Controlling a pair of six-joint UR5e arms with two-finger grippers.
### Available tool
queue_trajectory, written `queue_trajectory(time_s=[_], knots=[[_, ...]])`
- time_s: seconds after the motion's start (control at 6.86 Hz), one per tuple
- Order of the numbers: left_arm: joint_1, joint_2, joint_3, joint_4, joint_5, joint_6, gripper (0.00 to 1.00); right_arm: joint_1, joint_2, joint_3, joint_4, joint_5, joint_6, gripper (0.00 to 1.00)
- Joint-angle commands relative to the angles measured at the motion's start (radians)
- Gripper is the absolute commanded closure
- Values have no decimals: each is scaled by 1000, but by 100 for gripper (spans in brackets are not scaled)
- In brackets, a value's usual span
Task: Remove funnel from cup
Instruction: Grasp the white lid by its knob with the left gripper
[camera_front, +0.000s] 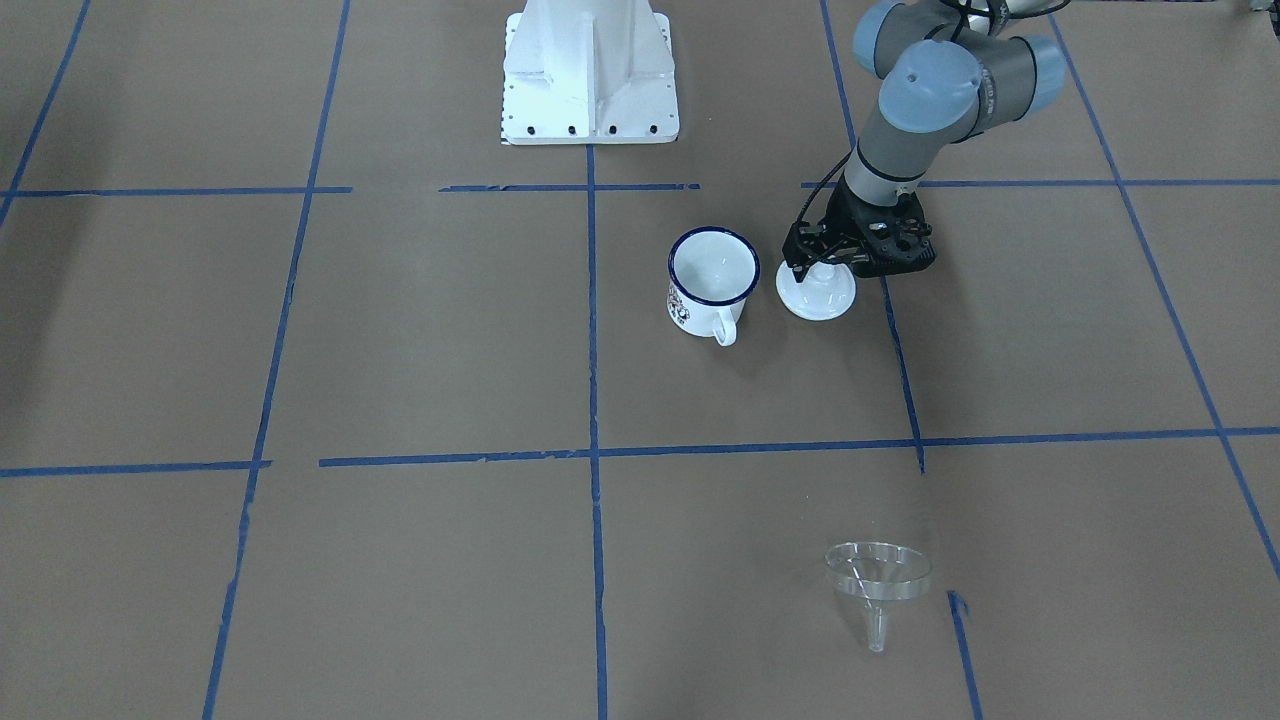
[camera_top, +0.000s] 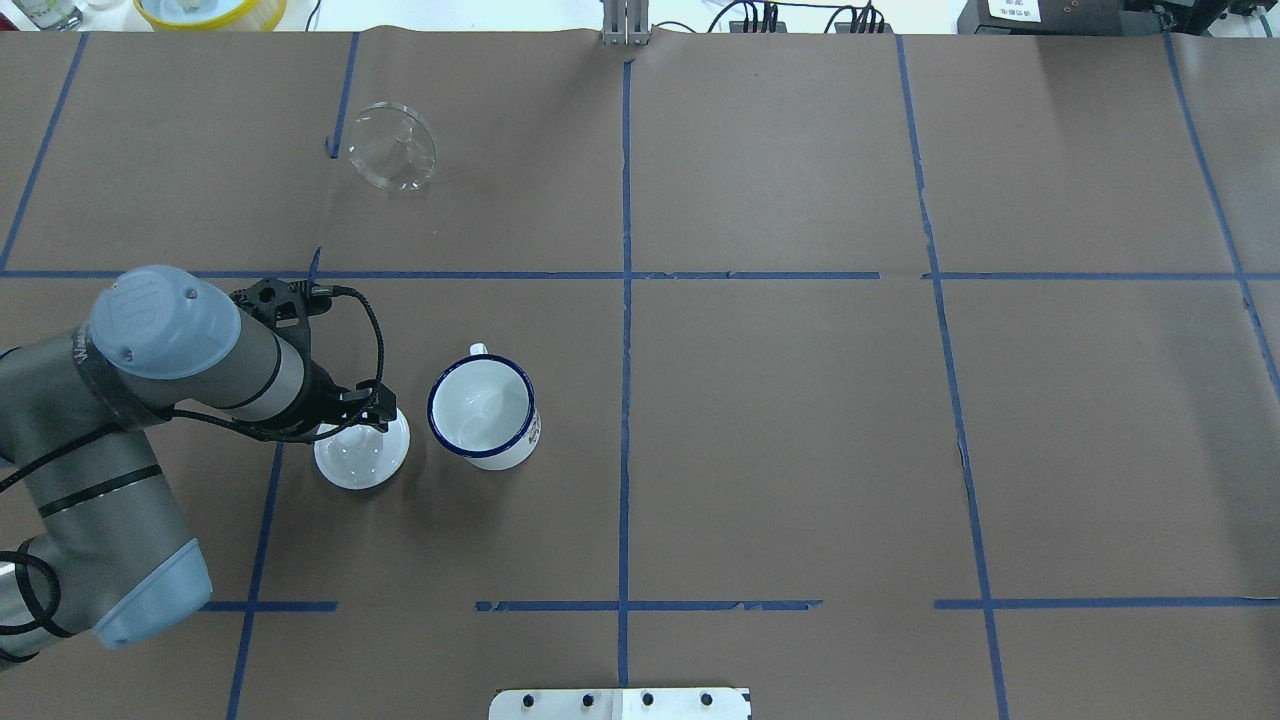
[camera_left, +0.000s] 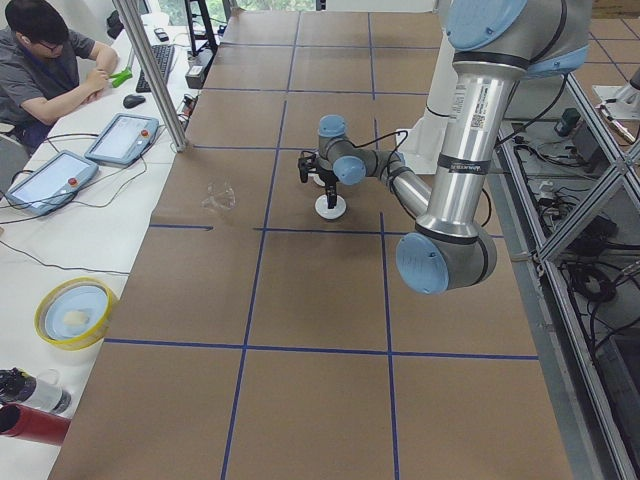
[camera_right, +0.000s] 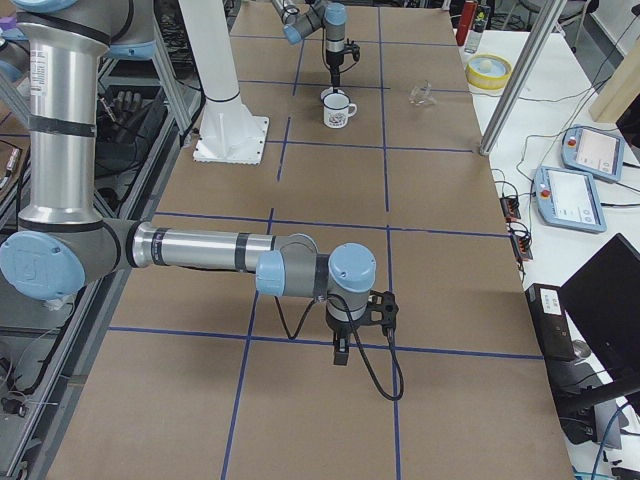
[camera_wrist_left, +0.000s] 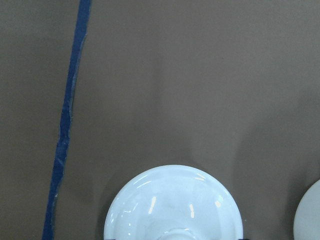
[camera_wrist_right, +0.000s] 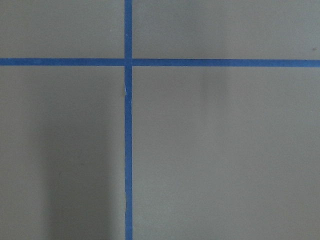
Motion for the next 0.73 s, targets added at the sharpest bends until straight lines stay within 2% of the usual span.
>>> queue_trajectory(time_s=[0.0, 0.15, 0.58], knots=[[4, 0, 1, 1, -1, 0, 28, 0, 0, 0, 0, 0, 0, 0], [6, -2, -1, 2, -1, 0, 37, 0, 0, 0, 0, 0, 0, 0], [16, -5, -1, 2, -1, -8, 37, 0, 0, -1, 0, 0, 0, 0]])
